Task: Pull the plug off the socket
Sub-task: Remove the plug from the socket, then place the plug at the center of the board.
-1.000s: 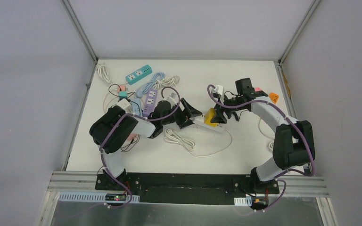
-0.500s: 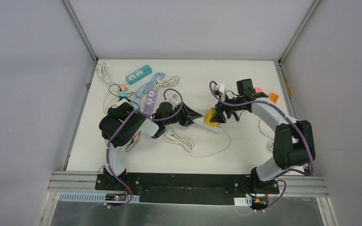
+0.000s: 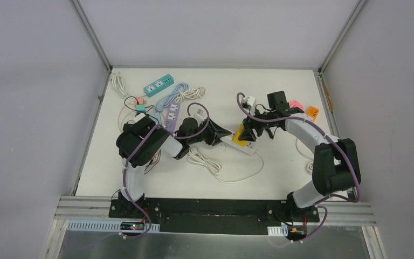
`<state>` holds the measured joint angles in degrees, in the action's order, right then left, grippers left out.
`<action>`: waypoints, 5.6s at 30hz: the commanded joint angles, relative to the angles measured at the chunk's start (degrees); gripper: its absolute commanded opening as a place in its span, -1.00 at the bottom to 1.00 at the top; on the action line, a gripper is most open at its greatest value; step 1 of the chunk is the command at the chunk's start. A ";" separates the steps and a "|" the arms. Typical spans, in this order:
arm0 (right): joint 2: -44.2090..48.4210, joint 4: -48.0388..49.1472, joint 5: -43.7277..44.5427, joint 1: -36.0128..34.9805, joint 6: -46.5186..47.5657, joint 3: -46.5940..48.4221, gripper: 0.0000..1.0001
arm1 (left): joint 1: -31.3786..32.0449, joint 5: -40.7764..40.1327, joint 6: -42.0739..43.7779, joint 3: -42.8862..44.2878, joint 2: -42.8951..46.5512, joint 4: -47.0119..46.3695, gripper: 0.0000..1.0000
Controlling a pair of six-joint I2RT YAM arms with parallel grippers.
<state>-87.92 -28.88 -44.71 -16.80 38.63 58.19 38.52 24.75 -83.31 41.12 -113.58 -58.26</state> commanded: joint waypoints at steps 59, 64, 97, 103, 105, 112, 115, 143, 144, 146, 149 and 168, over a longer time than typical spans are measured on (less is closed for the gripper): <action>3.19 -2.74 -10.19 6.17 -10.34 2.48 -1.00 | 0.41 -2.14 13.90 3.36 7.48 19.59 -1.00; 3.43 -4.24 -11.06 9.15 -10.16 3.85 -1.00 | 0.41 -2.75 15.15 3.55 8.40 21.72 -1.00; -6.36 4.58 10.03 25.87 -17.77 11.88 -0.98 | 0.41 -17.43 34.37 5.88 25.91 51.36 0.25; -10.42 7.63 16.12 25.98 -20.47 13.63 -0.95 | 0.41 -22.10 40.66 7.09 32.27 57.84 0.25; -11.77 8.41 17.35 25.96 -21.47 14.40 -0.92 | 0.41 -24.30 42.44 7.15 35.00 60.33 0.25; -16.01 7.78 17.16 25.94 -22.45 17.85 -0.72 | 0.25 -33.03 46.90 3.16 46.12 62.63 0.41; -17.54 7.07 16.55 25.94 -22.99 19.42 -0.63 | 0.14 -37.07 47.73 0.65 51.29 62.94 0.72; -25.63 0.15 18.60 28.31 -22.20 32.74 0.66 | -0.29 -35.66 47.36 -7.03 60.31 56.98 0.98; -25.56 0.17 18.60 28.50 -22.20 32.89 0.66 | -0.29 -35.65 47.36 -7.02 60.32 57.01 0.98; -25.31 0.14 18.37 29.10 -22.20 33.28 0.66 | -0.29 -35.65 47.49 -7.02 60.37 57.03 0.98; -24.95 -0.65 17.72 29.94 -21.67 34.15 0.67 | -0.29 -35.82 47.98 -6.73 60.59 57.85 0.98; -11.94 -23.76 13.44 33.71 -4.40 40.55 0.87 | -4.97 -30.70 55.17 12.71 63.14 81.67 0.98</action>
<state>-109.78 -46.15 -29.36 15.88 28.08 95.57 35.70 -8.14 -33.26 43.72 -52.73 14.44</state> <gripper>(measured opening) 0.912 0.991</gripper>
